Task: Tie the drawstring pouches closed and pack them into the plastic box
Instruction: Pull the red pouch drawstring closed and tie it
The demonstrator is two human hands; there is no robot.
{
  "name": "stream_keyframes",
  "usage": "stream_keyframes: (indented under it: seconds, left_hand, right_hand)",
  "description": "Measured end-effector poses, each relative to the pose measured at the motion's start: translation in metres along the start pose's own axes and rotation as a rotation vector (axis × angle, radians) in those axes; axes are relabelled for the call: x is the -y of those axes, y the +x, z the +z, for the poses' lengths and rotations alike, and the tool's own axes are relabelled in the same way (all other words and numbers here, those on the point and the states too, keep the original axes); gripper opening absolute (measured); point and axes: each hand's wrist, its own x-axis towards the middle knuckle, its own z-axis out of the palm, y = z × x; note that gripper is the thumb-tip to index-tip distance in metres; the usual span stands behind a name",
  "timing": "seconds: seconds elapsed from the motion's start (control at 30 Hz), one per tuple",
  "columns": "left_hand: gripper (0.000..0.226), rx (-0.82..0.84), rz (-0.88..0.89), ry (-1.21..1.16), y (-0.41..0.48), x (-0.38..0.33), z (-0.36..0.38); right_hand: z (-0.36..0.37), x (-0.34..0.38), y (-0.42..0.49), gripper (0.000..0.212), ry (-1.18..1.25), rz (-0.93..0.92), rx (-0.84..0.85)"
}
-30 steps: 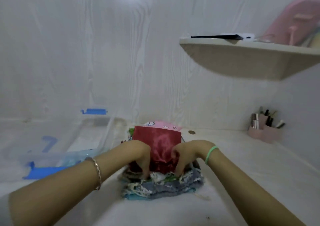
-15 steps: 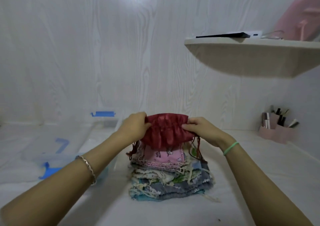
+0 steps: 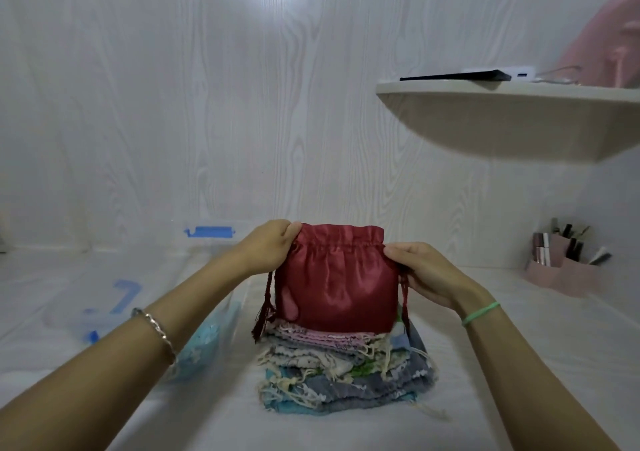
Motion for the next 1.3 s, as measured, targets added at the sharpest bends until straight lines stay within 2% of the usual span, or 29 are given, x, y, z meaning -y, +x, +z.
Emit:
stream_keyframes:
  seconds: [0.1, 0.17, 0.27, 0.33, 0.47, 0.57, 0.67, 0.77, 0.8, 0.87, 0.9, 0.93, 1.07, 1.1, 1.2, 1.23, 1.3]
  left_hand:
    - [0.05, 0.074, -0.01, -0.096, 0.0, -0.002, -0.001]
    - [0.052, 0.194, -0.01, -0.18, -0.002, -0.003, -0.005]
    - [0.027, 0.347, 0.009, -0.205, -0.004, 0.0, -0.012]
    - [0.022, 0.371, 0.002, -0.178, -0.004, 0.005, -0.014]
    - [0.018, 0.281, 0.027, -0.157, -0.002, 0.011, -0.016]
    - [0.011, 0.203, 0.041, -0.109, -0.001, 0.014, -0.018]
    - [0.012, 0.114, 0.051, -0.078, -0.001, 0.015, -0.022]
    - [0.013, 0.106, -0.026, -0.09, -0.003, 0.014, -0.02]
    - [0.022, 0.17, -0.078, -0.071, -0.006, 0.012, -0.017]
    - [0.061, 0.323, -0.184, 0.086, -0.012, 0.006, -0.008]
    - [0.073, 0.361, -0.214, 0.178, -0.015, 0.003, -0.002]
    - [0.074, 0.369, -0.224, 0.237, -0.017, 0.0, 0.003]
    - [0.016, 0.38, -0.266, 0.257, -0.012, -0.008, 0.022]
    - [0.013, 0.391, -0.297, 0.268, -0.011, -0.01, 0.024]
    - [0.041, 0.424, -0.358, 0.292, -0.01, -0.015, 0.035]
    - [0.043, 0.438, -0.351, 0.316, -0.011, -0.017, 0.039]
    - [0.035, 0.443, -0.325, 0.358, -0.012, -0.017, 0.049]
  right_hand:
    - [-0.001, -0.002, 0.001, 0.024, -0.113, -0.008, -0.043]
    - [-0.004, -0.006, 0.005, 0.022, -0.156, -0.022, -0.074]
    - [-0.006, -0.006, 0.006, 0.027, -0.125, -0.052, -0.119]
    - [-0.008, -0.007, 0.005, 0.032, -0.111, -0.069, -0.138]
    - [-0.013, -0.008, 0.004, 0.035, -0.114, -0.075, -0.125]
    - [-0.016, -0.009, 0.005, 0.026, -0.13, -0.055, -0.108]
    - [-0.016, -0.008, 0.005, 0.027, -0.165, -0.052, -0.118]
    - [-0.013, -0.005, 0.004, 0.025, -0.179, -0.071, -0.172]
    - [-0.011, -0.004, 0.004, 0.025, -0.178, -0.077, -0.174]
    - [-0.008, -0.002, 0.004, 0.025, -0.175, -0.083, -0.163]
    - [-0.005, -0.001, 0.004, 0.024, -0.179, -0.083, -0.156]
    - [-0.003, 0.001, 0.003, 0.024, -0.185, -0.085, -0.151]
    - [0.0, 0.005, 0.002, 0.025, -0.194, -0.117, -0.116]
    - [-0.001, 0.006, 0.002, 0.026, -0.203, -0.127, -0.101]
    - [-0.003, 0.007, 0.001, 0.026, -0.237, -0.147, -0.076]
    - [-0.004, 0.007, 0.001, 0.026, -0.243, -0.151, -0.073]
    - [-0.007, 0.005, 0.001, 0.026, -0.25, -0.144, -0.078]
